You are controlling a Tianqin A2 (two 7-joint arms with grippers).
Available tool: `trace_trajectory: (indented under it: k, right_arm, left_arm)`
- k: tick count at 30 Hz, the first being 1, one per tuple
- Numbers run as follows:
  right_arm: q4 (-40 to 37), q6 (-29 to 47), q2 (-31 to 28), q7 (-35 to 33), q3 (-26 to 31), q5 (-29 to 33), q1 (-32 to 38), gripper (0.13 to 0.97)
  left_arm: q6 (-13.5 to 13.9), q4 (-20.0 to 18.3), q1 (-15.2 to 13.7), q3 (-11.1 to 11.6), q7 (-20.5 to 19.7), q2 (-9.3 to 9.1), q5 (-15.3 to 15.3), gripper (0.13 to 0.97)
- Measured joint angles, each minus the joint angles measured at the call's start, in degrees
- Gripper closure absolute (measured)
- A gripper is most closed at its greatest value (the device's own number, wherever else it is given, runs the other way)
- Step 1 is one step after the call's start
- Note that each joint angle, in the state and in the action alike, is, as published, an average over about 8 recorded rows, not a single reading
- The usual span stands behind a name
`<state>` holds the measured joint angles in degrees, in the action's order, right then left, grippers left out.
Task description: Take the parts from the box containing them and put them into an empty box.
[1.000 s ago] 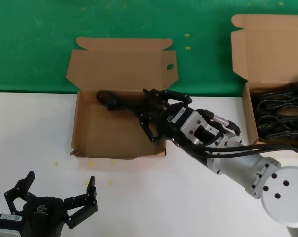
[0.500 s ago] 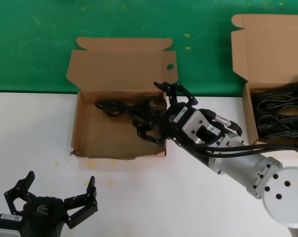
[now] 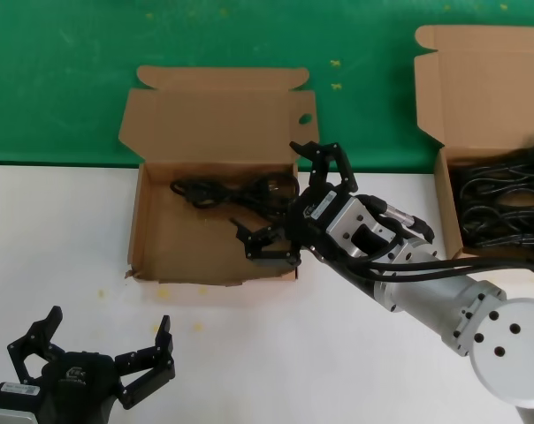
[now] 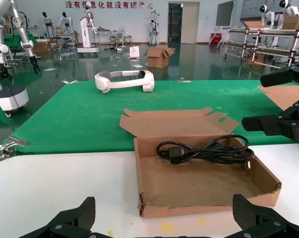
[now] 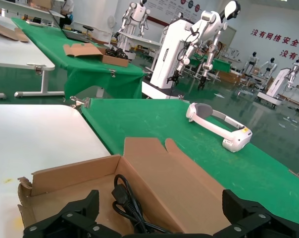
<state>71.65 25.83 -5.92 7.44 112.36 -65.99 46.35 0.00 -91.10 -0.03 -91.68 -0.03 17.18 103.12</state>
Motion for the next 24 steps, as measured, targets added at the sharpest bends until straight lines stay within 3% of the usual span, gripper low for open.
trace_trajectory:
  k: [4, 13, 24]
  right_arm:
    - [0.00, 0.00, 0.00, 0.00, 0.00, 0.00, 0.00, 0.223]
    - [0.00, 0.00, 0.00, 0.00, 0.00, 0.00, 0.00, 0.144]
    - [0.24, -0.30, -0.13, -0.09, -0.24, -0.44, -0.55, 0.131]
  left_arm:
    - [0.00, 0.00, 0.00, 0.00, 0.00, 0.00, 0.00, 0.132]
    - [0.00, 0.00, 0.00, 0.00, 0.00, 0.00, 0.00, 0.132]
    - [0.00, 0.00, 0.00, 0.00, 0.00, 0.00, 0.00, 0.132]
